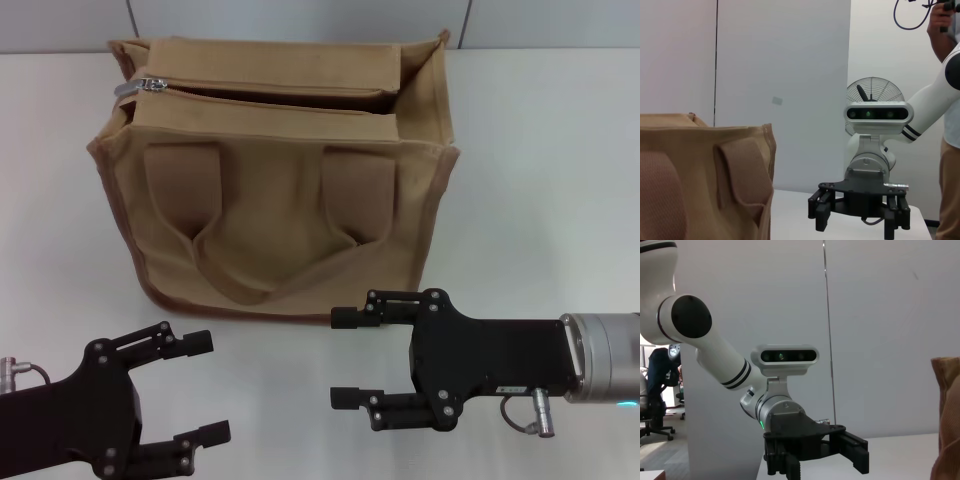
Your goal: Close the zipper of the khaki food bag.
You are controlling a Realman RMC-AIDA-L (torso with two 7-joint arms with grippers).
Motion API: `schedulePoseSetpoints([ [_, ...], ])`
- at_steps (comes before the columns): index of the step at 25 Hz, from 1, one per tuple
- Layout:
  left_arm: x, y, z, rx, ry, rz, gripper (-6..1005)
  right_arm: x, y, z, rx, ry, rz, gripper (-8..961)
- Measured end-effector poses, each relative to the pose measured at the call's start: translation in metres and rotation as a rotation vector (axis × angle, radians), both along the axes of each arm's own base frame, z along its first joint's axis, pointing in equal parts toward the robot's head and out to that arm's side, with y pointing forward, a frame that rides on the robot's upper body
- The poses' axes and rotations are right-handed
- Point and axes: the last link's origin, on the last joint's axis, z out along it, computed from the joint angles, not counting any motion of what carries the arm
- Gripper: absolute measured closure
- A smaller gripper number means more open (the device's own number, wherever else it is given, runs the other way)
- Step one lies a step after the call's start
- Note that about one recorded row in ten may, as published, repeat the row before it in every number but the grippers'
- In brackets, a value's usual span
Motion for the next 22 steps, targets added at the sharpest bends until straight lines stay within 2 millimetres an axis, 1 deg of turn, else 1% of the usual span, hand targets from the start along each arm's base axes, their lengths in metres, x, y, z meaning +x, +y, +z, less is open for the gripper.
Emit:
schedulePoseSetpoints([
  [8,0.0007,0.0021,-0.0005,0.003,0.003,-0.001,237,-0.0003,0.0035,-0.0005,0.019,0.006,-0.024,211],
  [13,0.0001,0.0035,-0.0004,0.014,0.005,0.003,251,-0.0001,0.0032,-0.0006,0.019,0.009,-0.028,115],
  [15,0.0008,0.0045,0.0000,0.030,-0.002,0.003,256,-0.0001,0.0038,-0.0002,0.024,0.011,-0.032,115],
  [16,0.0011,0.0058,0.0012,0.047,-0.013,0.009,259,0.0000,0.0041,-0.0002,0.026,0.012,-0.035,115],
  [18,0.0018,0.0092,0.0053,0.128,-0.089,0.067,264,0.0005,0.0040,-0.0006,0.027,0.014,-0.043,115],
  [19,0.0018,0.0092,0.0053,0.128,-0.089,0.067,267,0.0007,0.0037,-0.0008,0.026,0.015,-0.046,115],
  [22,0.0014,0.0079,0.0075,0.201,-0.188,0.143,275,0.0007,0.0031,-0.0010,0.026,0.031,-0.066,116],
])
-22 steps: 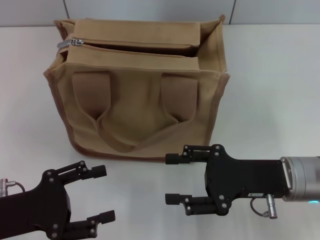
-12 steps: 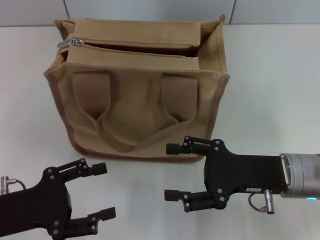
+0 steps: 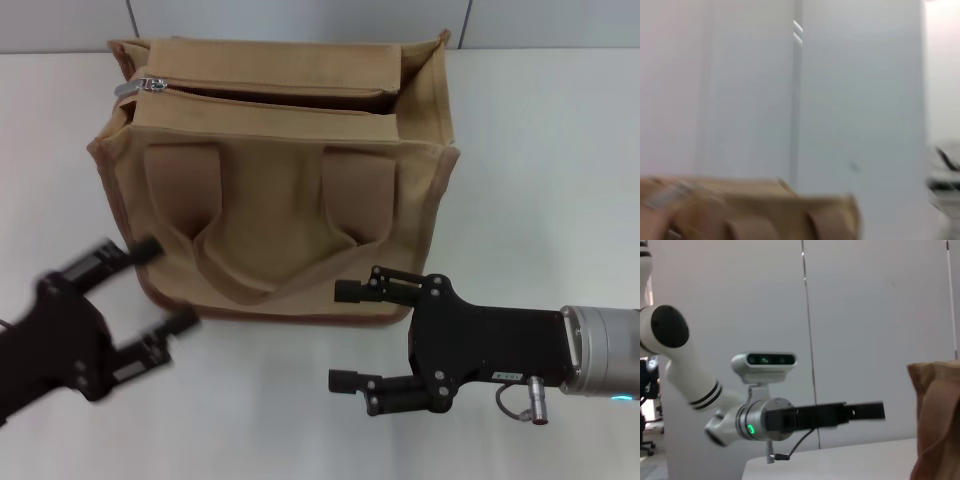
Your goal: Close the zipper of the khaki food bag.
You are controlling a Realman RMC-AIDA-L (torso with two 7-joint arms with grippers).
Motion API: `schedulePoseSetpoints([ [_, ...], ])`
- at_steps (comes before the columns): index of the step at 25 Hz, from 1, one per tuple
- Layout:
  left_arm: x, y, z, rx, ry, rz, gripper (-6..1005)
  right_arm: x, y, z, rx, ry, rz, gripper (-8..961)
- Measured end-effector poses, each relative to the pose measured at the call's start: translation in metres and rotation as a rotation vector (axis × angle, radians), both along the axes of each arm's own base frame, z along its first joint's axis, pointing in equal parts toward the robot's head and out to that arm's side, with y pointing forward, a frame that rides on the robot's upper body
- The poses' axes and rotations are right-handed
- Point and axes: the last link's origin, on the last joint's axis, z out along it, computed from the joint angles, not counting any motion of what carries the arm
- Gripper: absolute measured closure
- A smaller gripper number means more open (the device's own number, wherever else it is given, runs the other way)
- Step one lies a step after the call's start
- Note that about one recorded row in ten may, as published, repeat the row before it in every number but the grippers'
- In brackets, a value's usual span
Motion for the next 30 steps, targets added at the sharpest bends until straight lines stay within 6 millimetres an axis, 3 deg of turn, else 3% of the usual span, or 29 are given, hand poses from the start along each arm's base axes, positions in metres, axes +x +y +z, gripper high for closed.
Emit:
schedulePoseSetpoints([
  [7,-0.008,0.003,0.022,0.341,-0.169,0.149,294,0.001,0.002,-0.001,0.012,0.012,-0.034,116],
  [10,-0.021,0.018,0.034,0.498,-0.215,0.305,302,0.002,0.001,-0.001,0.011,0.011,-0.041,116],
  [16,-0.030,0.049,0.023,0.485,-0.107,0.405,319,0.003,-0.001,-0.003,0.003,0.013,-0.051,117],
  [19,-0.020,0.061,0.013,0.418,-0.065,0.349,327,0.003,-0.001,-0.003,0.002,0.013,-0.053,117],
  [25,0.007,0.079,-0.004,0.300,0.013,0.182,535,0.003,-0.001,-0.003,0.002,0.013,-0.053,117],
  [30,0.013,0.094,0.002,0.379,-0.058,0.235,527,0.003,-0.001,-0.003,0.002,0.021,-0.066,117],
])
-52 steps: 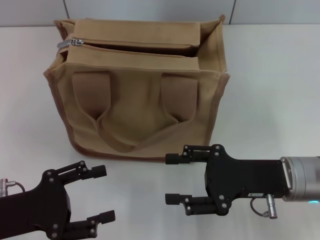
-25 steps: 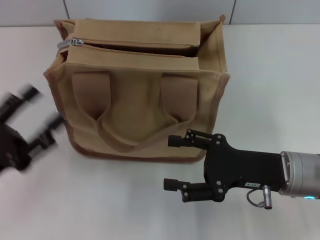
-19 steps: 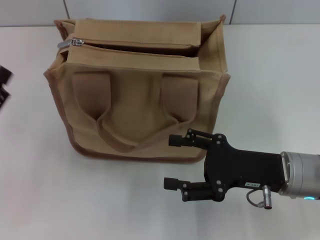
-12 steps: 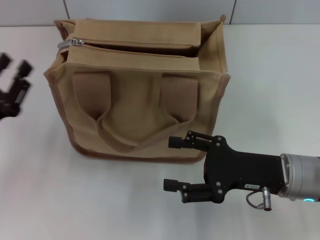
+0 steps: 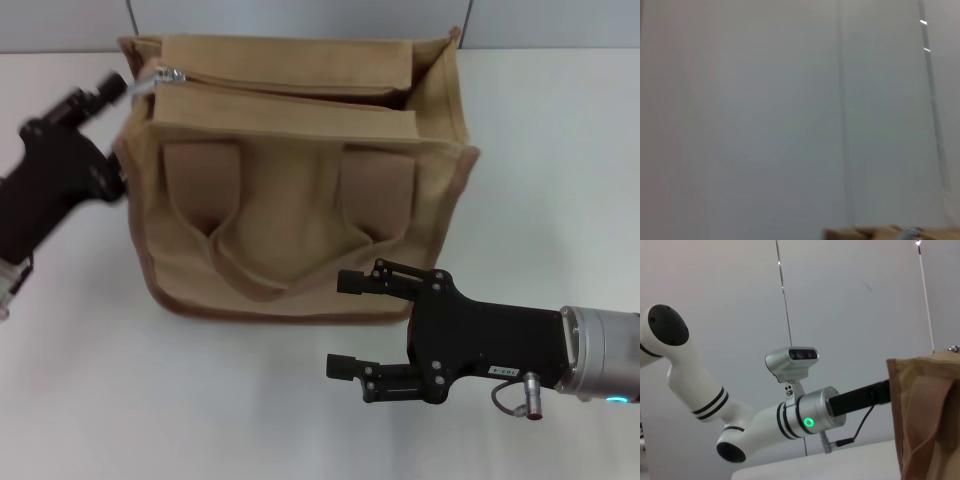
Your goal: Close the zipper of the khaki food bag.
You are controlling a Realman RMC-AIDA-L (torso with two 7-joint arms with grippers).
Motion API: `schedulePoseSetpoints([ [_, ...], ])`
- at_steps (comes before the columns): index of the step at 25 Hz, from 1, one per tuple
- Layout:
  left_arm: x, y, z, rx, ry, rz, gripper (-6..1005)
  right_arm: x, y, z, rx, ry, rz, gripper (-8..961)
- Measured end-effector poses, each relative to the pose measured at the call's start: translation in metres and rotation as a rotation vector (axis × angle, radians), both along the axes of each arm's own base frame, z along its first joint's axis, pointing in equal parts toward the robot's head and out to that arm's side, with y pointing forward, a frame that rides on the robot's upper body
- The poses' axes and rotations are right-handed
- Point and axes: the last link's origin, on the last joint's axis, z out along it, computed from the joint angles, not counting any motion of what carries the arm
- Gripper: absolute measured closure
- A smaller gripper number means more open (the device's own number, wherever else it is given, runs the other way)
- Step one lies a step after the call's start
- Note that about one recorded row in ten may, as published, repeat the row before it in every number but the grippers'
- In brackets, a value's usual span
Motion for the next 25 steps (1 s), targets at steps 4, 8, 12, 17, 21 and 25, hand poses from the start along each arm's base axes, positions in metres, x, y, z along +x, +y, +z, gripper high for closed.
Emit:
schedulePoseSetpoints([
  [4,-0.0006,0.0032,0.0016,0.063,-0.017,0.030,525,-0.0001,-0.0003,-0.0006,-0.003,0.002,-0.004,118],
  [8,0.0019,0.0035,0.0003,0.081,-0.016,0.021,523,0.0018,0.0003,-0.0020,0.000,-0.010,-0.016,118],
  [12,0.0035,0.0011,-0.0004,0.075,-0.022,0.007,525,0.0028,0.0006,-0.0031,0.000,-0.016,-0.023,118],
  [17,0.0024,-0.0039,-0.0007,0.061,-0.023,-0.005,531,0.0029,0.0006,-0.0031,0.000,-0.017,-0.023,118],
  [21,0.0032,-0.0048,-0.0013,0.024,-0.061,-0.002,559,0.0024,0.0011,-0.0031,0.000,-0.017,-0.021,119],
  [25,0.0041,-0.0022,0.0030,-0.017,-0.107,0.001,611,0.0026,0.0014,-0.0033,0.001,-0.019,-0.022,119],
])
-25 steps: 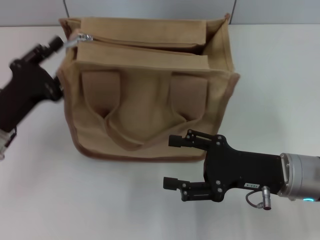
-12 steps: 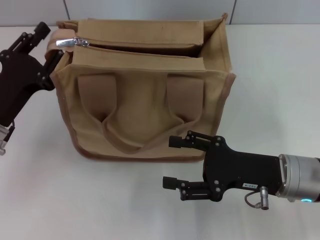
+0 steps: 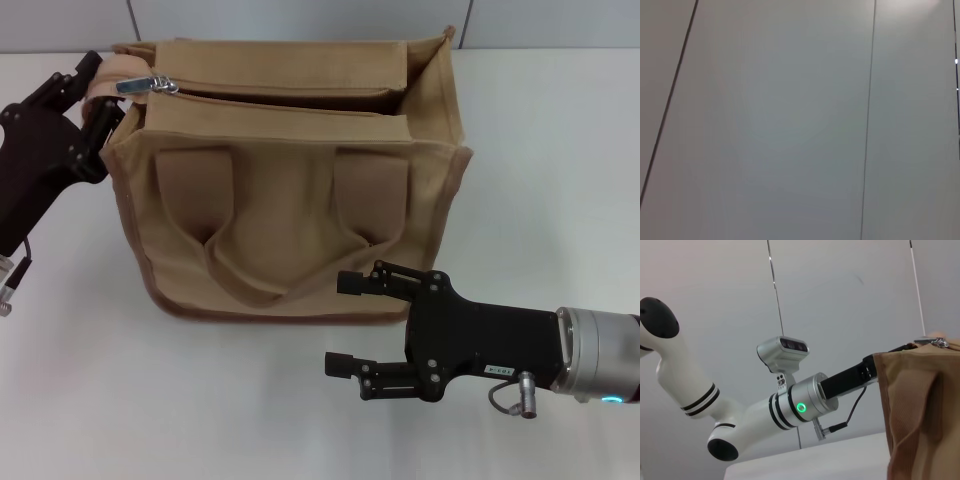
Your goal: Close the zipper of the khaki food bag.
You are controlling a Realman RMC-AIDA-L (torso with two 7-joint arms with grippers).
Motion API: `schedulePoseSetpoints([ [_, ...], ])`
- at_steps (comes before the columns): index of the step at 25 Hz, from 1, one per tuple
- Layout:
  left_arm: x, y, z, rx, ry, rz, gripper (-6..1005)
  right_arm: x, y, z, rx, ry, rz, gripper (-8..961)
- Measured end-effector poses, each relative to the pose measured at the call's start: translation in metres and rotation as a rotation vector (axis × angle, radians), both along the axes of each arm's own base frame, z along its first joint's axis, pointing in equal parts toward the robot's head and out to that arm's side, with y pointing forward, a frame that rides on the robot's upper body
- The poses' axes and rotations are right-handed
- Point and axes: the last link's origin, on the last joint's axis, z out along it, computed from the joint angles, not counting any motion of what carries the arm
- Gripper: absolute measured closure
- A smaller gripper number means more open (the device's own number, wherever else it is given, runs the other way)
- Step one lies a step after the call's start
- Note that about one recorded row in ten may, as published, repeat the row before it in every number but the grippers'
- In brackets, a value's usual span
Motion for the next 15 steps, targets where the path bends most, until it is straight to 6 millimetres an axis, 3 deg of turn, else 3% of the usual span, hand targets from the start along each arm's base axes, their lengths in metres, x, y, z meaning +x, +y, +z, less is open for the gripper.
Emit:
schedulePoseSetpoints([
  [5,0.001,0.000,0.000,-0.005,-0.010,-0.006,676,0.000,-0.002,0.001,0.003,0.014,-0.007,119],
  [10,0.004,-0.003,0.002,0.002,-0.032,-0.022,902,-0.007,-0.010,0.012,-0.005,0.128,0.007,120],
  [15,0.011,-0.006,0.005,-0.016,-0.084,-0.068,939,-0.010,-0.015,0.028,0.016,0.237,0.010,120],
])
